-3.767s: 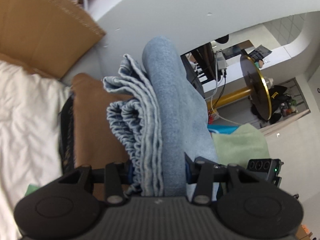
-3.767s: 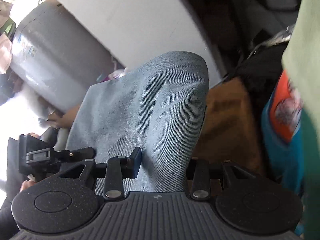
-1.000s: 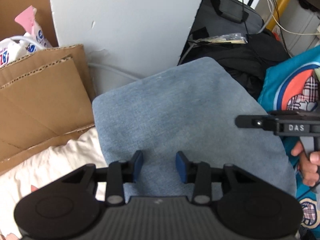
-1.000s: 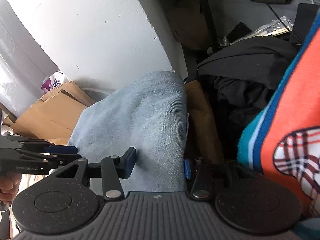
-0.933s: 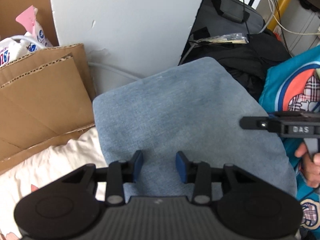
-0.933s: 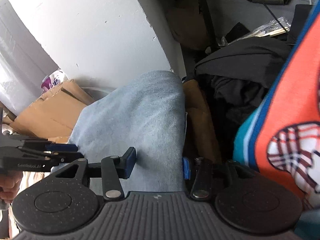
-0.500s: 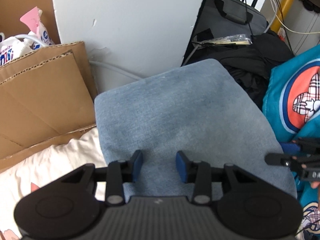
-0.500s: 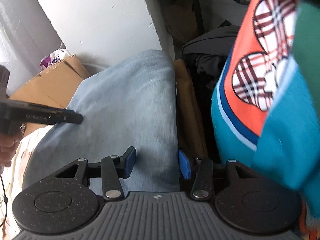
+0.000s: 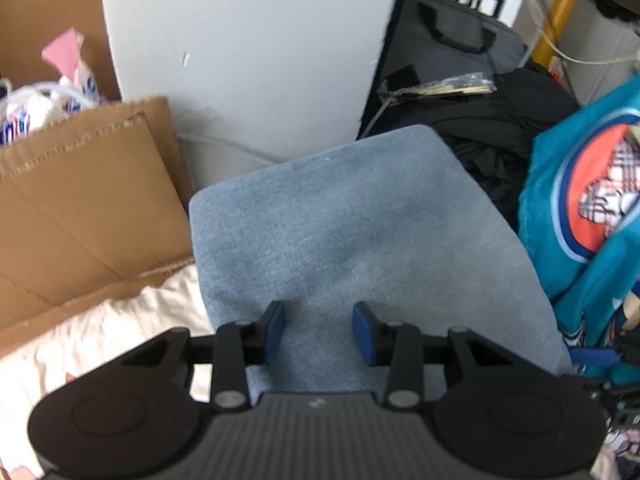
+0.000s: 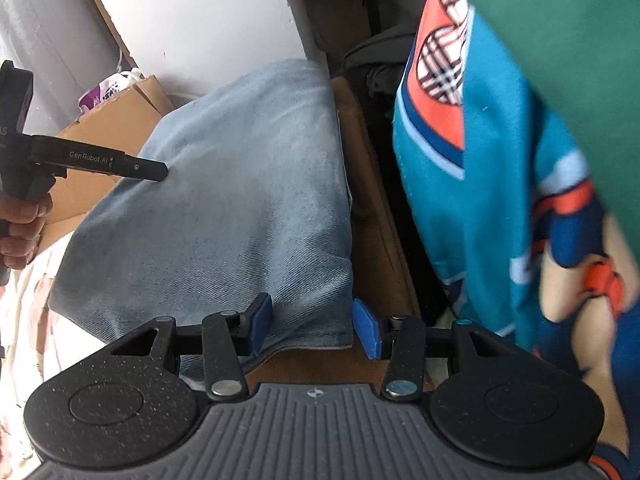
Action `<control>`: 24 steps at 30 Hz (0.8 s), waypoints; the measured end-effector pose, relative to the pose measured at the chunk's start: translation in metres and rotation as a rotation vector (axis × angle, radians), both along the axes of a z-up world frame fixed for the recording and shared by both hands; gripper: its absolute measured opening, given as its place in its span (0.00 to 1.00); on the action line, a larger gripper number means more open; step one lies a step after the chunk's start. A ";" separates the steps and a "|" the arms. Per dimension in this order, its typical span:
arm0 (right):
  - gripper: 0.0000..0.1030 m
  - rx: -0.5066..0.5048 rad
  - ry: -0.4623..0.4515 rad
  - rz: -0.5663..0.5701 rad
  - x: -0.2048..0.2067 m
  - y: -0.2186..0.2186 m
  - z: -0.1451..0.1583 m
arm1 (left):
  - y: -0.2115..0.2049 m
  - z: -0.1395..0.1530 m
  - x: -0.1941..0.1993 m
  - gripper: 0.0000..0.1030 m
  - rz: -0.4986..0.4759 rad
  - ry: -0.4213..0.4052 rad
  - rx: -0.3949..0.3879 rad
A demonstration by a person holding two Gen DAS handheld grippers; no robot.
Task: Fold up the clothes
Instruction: 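Lower the jeans onto the brown cloth and open both grippers, then press the placed jeans flat with both open grippers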
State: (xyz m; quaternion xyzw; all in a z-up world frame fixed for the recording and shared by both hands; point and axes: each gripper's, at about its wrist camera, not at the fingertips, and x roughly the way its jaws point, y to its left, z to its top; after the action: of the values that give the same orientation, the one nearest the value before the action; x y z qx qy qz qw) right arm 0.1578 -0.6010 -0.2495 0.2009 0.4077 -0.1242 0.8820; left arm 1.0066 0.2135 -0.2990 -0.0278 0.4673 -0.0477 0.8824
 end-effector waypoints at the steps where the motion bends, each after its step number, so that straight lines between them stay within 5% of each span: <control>1: 0.49 -0.013 -0.004 -0.001 -0.003 0.002 0.003 | -0.002 0.004 -0.005 0.40 -0.028 -0.005 0.003; 9: 0.49 -0.046 -0.094 0.004 -0.006 0.017 0.025 | -0.007 0.023 -0.056 0.36 -0.114 0.007 -0.047; 24: 0.49 -0.041 -0.072 0.085 0.052 0.025 0.013 | -0.006 -0.015 -0.061 0.27 -0.071 0.034 -0.095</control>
State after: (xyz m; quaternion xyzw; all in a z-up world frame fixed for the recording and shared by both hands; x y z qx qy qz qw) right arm 0.2100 -0.5765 -0.2369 0.1695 0.3813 -0.0875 0.9046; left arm 0.9453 0.2080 -0.3145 -0.0537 0.4802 -0.1006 0.8697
